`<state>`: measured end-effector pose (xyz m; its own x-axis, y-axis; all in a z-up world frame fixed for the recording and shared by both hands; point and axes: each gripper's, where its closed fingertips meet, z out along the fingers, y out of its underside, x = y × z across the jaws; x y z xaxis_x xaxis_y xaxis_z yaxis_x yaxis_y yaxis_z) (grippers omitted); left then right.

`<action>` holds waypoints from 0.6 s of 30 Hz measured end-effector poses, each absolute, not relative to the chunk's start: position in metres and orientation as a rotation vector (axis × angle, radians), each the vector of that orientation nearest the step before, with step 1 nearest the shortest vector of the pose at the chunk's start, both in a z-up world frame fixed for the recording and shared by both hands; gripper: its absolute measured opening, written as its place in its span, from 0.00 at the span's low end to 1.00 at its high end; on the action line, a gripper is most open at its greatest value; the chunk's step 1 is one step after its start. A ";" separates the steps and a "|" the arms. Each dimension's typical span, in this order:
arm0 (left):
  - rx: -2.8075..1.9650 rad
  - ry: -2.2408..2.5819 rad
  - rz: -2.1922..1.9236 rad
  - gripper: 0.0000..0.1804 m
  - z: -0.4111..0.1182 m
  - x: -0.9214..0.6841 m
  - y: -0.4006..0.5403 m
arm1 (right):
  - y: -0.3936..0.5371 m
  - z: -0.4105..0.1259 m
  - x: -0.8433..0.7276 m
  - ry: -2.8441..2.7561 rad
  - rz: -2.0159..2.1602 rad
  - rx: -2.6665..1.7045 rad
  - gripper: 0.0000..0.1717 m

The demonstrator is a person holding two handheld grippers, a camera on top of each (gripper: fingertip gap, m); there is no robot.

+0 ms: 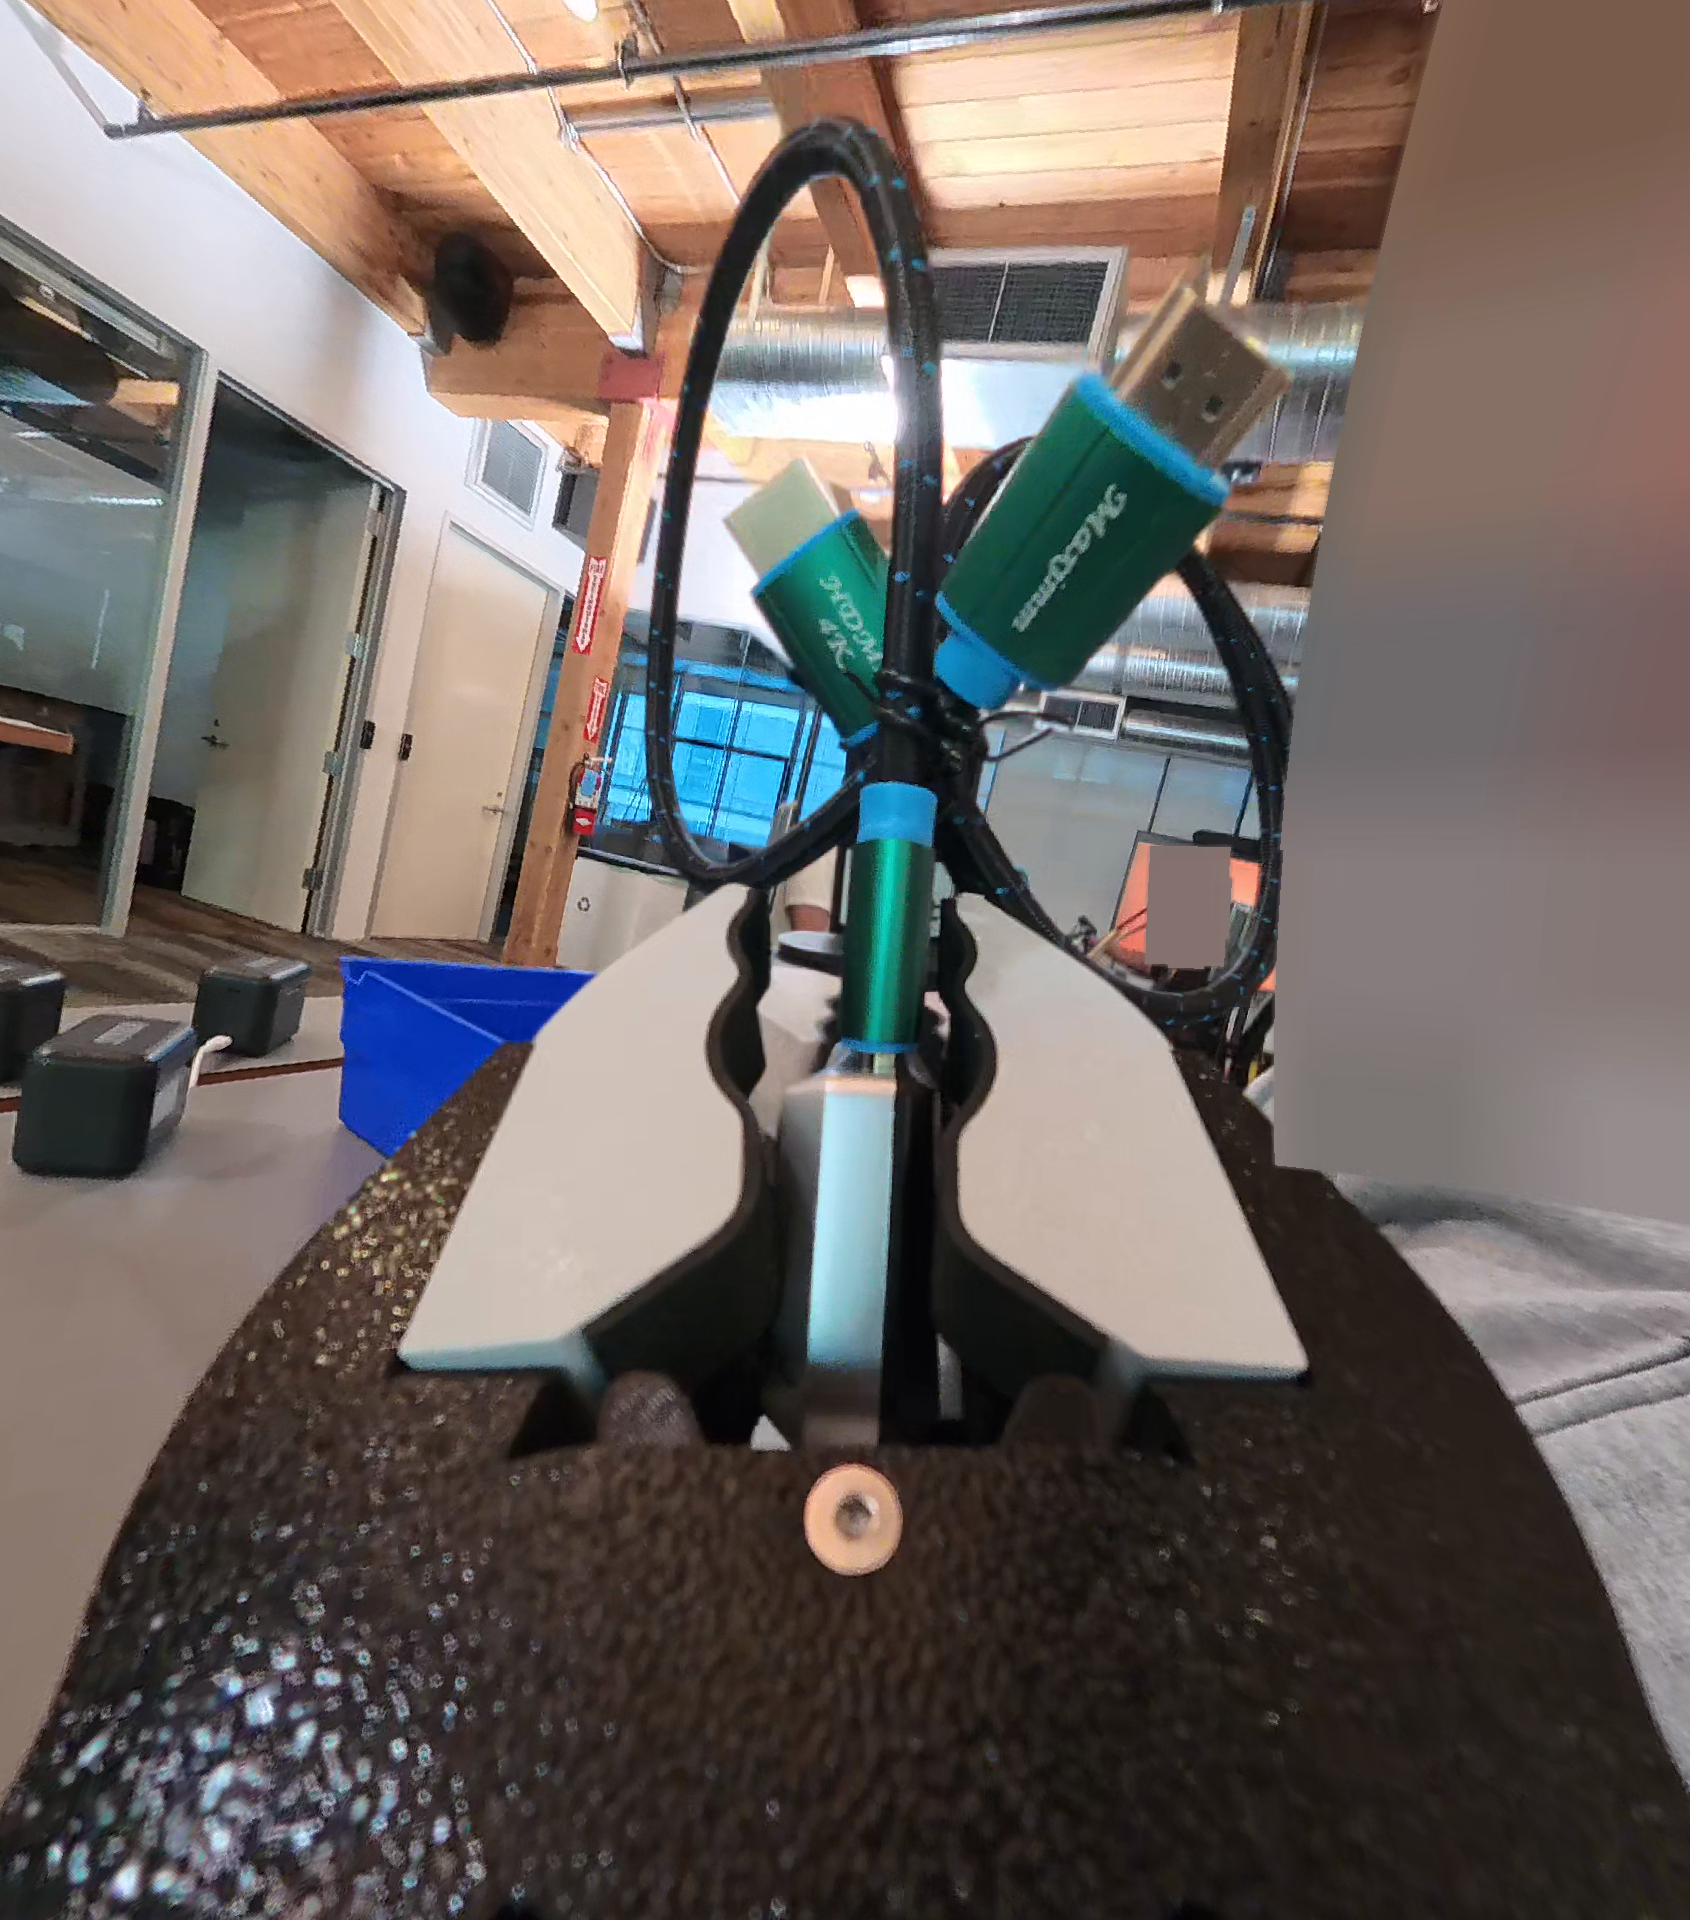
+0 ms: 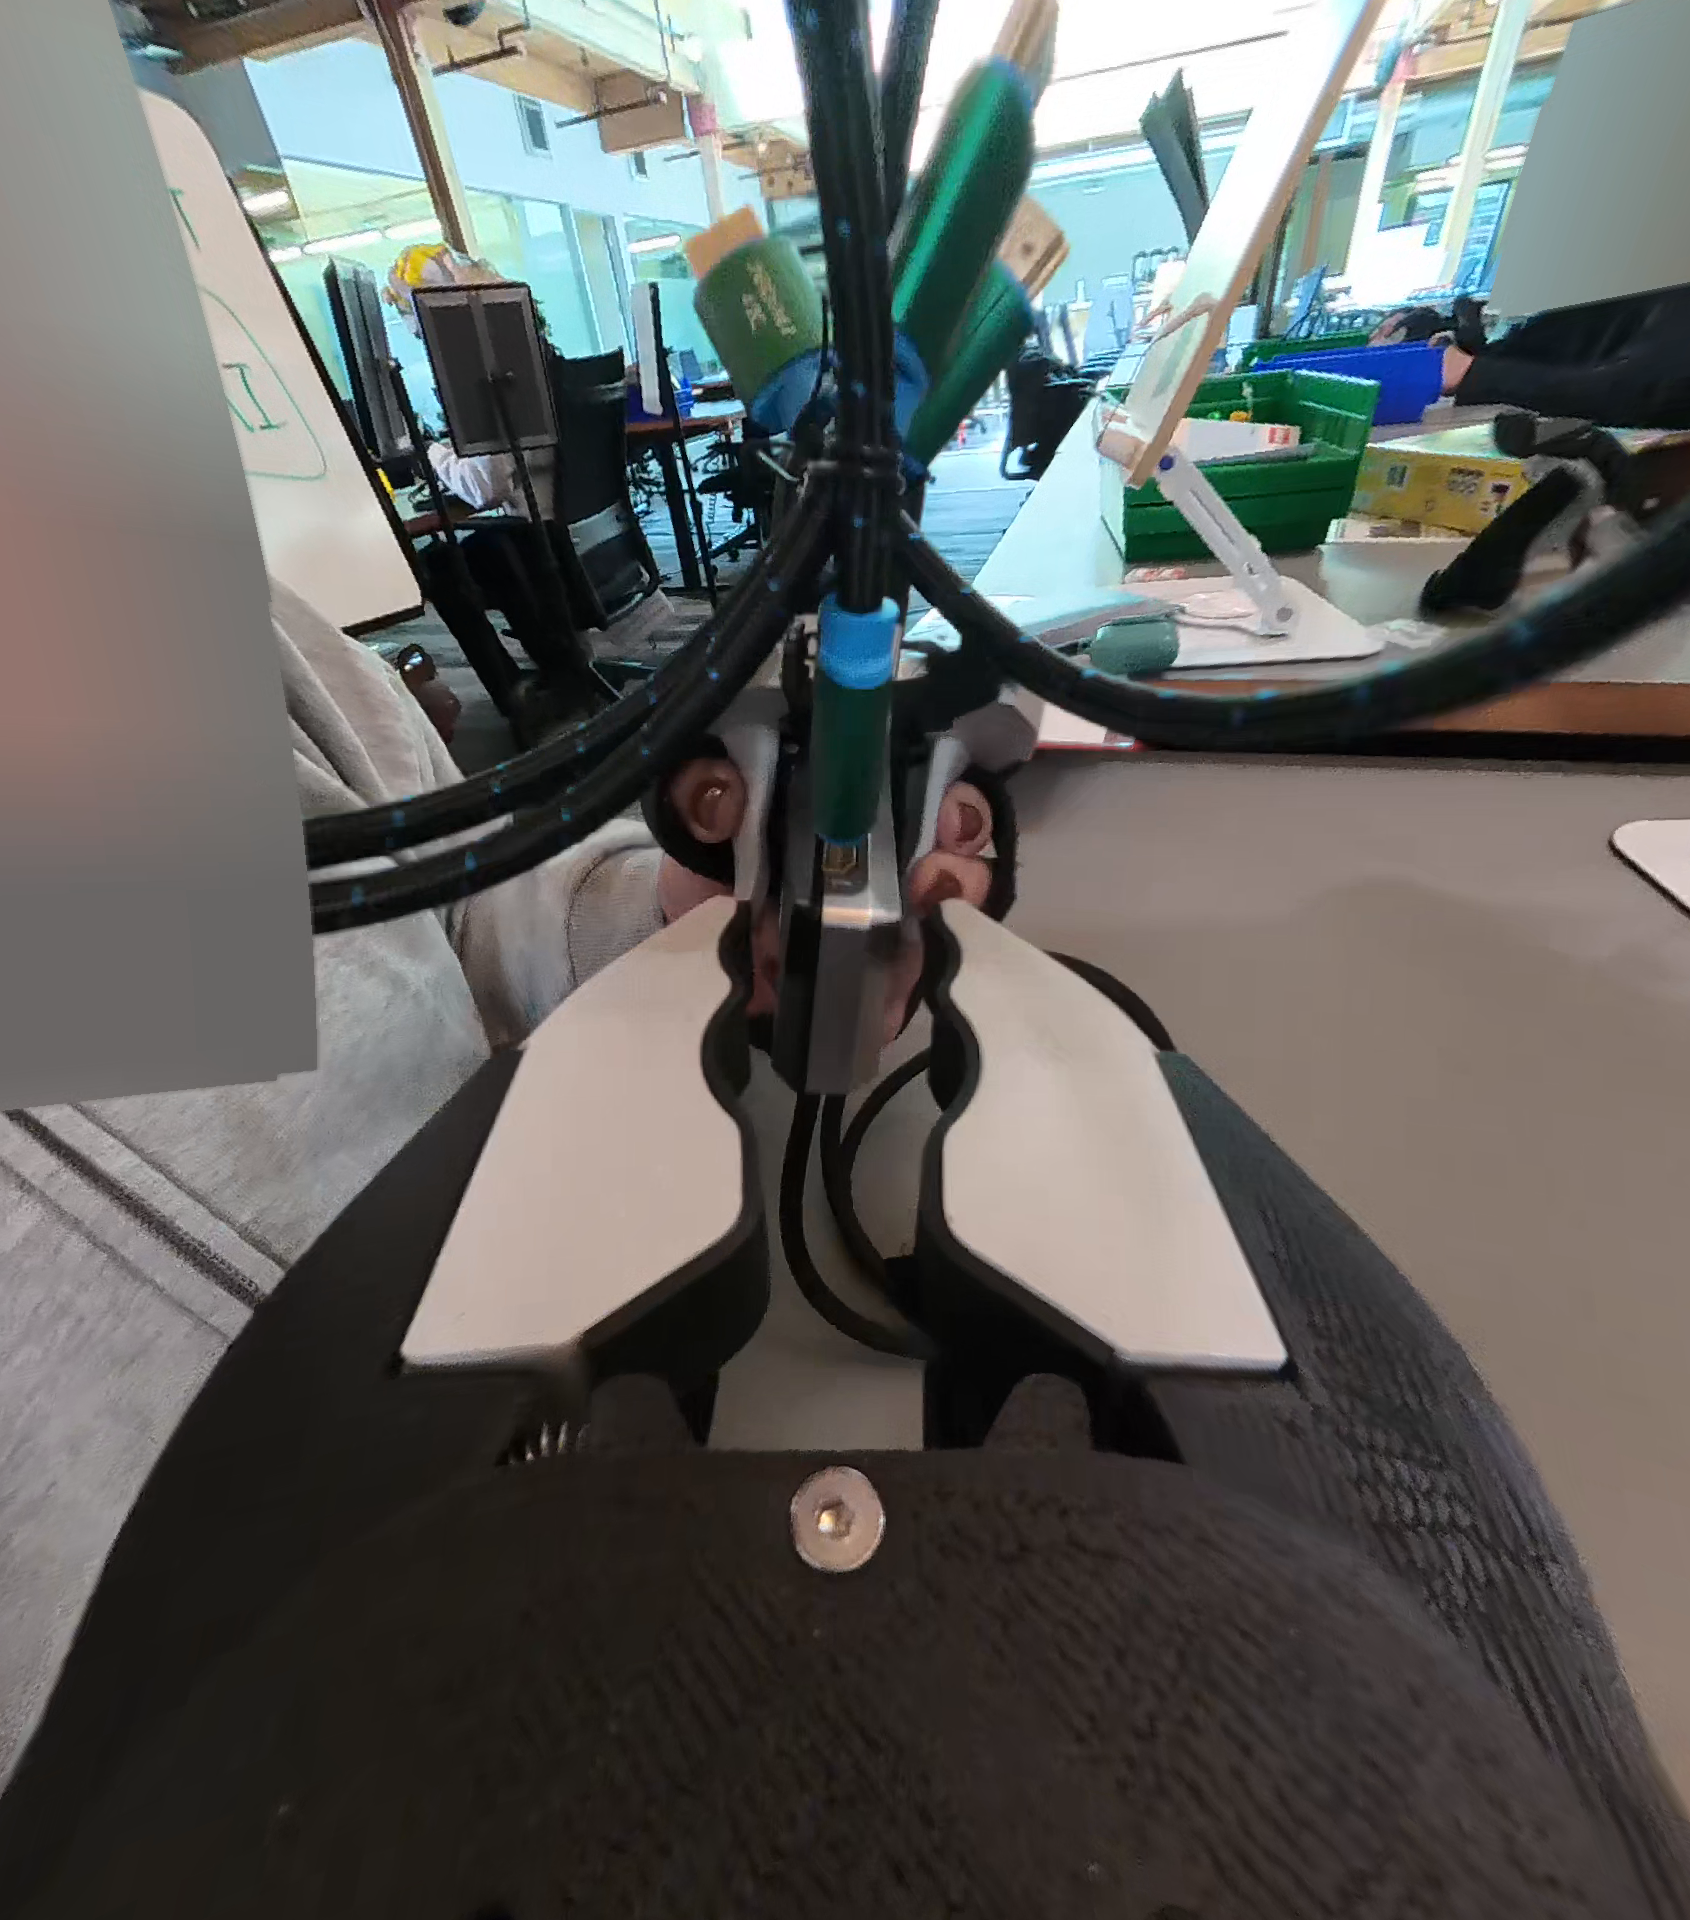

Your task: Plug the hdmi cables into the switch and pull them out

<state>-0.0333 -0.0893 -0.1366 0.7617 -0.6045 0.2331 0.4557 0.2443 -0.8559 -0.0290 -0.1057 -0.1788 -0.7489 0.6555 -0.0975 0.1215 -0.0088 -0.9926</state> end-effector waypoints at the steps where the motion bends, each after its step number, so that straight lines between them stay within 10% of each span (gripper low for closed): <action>1: -1.125 0.167 -0.726 0.17 -0.137 -0.031 -0.088 | -0.108 -0.180 -0.029 -1.888 1.801 -0.797 0.13; 11: -1.517 0.306 -0.740 0.43 -0.178 -0.032 -0.087 | -0.106 -0.174 -0.028 -1.792 1.902 -0.768 0.11; 18: -1.521 0.415 -0.734 0.18 -0.182 -0.013 -0.090 | -0.104 -0.172 -0.029 -1.757 1.971 -0.789 0.11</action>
